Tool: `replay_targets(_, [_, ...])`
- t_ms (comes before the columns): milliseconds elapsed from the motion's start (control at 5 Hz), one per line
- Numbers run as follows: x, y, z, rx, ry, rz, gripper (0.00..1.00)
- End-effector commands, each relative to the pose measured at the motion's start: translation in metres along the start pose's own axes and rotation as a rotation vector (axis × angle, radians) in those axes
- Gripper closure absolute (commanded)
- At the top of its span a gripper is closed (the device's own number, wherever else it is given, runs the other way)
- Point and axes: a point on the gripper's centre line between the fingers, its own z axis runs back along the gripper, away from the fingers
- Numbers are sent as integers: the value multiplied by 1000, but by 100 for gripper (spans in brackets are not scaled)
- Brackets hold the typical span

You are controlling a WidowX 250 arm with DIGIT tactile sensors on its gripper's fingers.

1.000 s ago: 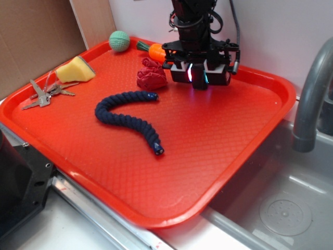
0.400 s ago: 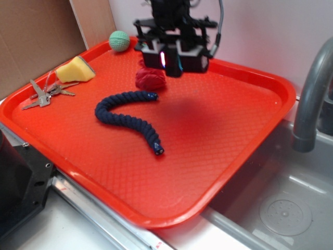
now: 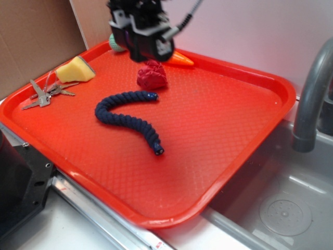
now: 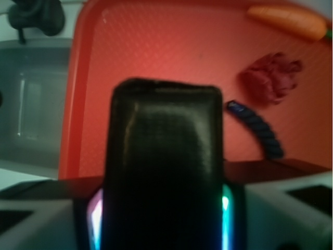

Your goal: Grab the black box.

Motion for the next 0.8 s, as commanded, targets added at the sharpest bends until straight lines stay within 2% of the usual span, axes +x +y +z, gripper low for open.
replay_targets(0, [-1, 32, 42, 48, -110, 176, 100])
replay_targets(200, [-2, 49, 63, 56, -136, 254, 100])
replay_targets(400, [-1, 55, 66, 51, -132, 267, 100])
replay_targets(600, [6, 52, 60, 60, -92, 248, 100])
